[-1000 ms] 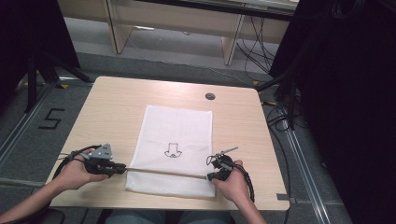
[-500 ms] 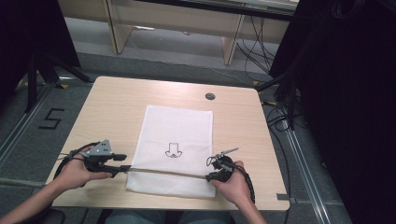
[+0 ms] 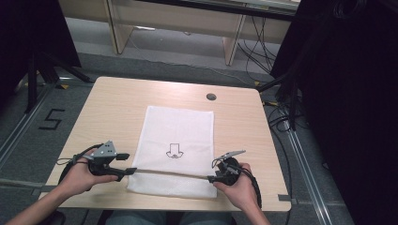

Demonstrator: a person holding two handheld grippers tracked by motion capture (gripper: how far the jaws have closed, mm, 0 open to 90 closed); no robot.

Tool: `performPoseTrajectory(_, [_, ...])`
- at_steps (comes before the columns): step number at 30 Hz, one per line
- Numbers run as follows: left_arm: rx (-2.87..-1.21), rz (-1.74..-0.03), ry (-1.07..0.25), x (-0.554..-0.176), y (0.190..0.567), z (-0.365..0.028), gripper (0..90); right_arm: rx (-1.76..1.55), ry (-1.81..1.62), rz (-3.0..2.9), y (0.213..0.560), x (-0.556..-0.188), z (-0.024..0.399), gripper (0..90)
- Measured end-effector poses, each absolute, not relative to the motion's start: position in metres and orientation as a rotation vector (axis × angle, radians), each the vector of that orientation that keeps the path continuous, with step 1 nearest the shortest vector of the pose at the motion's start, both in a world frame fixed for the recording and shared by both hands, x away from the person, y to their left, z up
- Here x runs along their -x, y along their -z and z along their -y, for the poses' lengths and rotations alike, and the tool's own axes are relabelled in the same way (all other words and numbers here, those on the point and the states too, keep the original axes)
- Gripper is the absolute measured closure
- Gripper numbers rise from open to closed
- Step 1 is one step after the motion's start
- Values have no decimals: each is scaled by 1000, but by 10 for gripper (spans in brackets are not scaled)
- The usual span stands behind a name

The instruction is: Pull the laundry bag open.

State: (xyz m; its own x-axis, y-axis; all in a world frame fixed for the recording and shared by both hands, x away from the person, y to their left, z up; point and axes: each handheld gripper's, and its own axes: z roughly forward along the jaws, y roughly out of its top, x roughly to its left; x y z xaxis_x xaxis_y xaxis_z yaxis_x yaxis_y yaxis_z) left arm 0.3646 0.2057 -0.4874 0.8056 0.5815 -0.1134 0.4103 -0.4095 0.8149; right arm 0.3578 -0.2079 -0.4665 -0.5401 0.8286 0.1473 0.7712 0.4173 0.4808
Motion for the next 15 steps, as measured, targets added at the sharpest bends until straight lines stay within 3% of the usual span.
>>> performPoseTrajectory(15, [-2043,-767,-278,-360,487,-208,376,-1411,-862,-2489,455,-310,226,543])
